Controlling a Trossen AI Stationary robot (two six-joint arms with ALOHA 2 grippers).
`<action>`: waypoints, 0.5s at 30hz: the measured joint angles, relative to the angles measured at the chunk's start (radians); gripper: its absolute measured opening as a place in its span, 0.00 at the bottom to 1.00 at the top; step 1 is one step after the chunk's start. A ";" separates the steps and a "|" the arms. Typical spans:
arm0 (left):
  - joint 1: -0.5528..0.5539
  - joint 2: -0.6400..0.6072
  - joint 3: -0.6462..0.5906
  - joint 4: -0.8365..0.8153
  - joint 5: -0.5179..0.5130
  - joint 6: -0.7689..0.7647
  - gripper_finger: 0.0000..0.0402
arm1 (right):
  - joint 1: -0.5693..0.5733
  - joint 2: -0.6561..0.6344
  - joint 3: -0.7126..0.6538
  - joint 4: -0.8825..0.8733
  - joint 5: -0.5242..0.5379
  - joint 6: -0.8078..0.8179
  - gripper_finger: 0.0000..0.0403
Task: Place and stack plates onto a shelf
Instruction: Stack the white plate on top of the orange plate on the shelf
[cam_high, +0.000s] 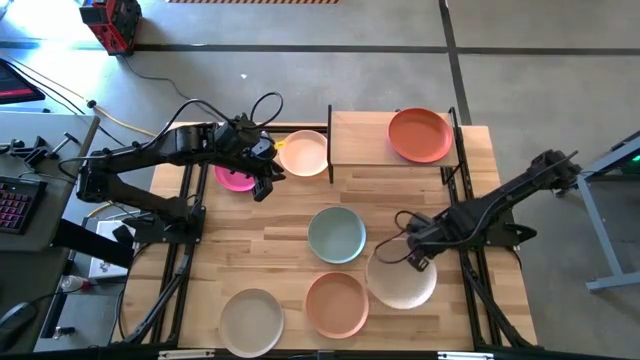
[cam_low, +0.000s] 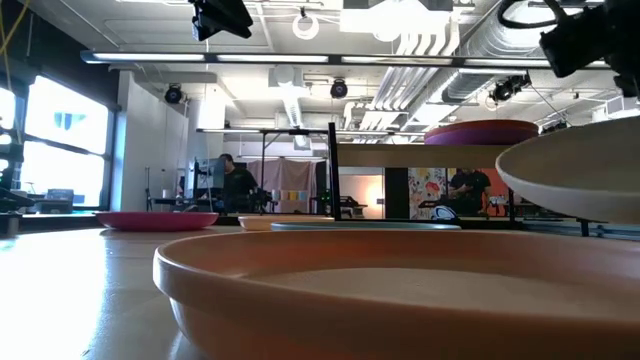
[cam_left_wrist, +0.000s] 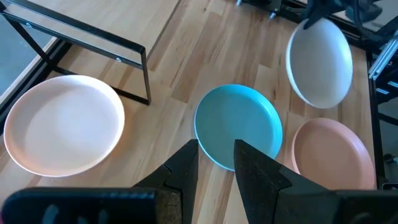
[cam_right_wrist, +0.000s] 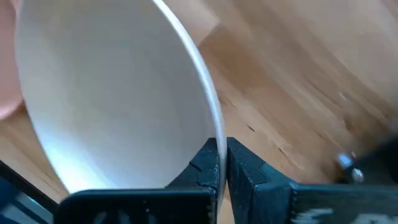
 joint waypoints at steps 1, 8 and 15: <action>0.000 0.000 0.000 0.000 0.000 0.000 0.22 | -0.005 -0.022 0.000 -0.017 0.003 0.029 0.00; 0.000 0.000 0.000 0.000 0.000 0.000 0.22 | -0.077 -0.174 0.000 -0.061 0.066 0.159 0.00; 0.000 0.000 0.000 0.000 0.000 0.001 0.22 | -0.204 -0.279 0.010 -0.073 0.135 0.226 0.00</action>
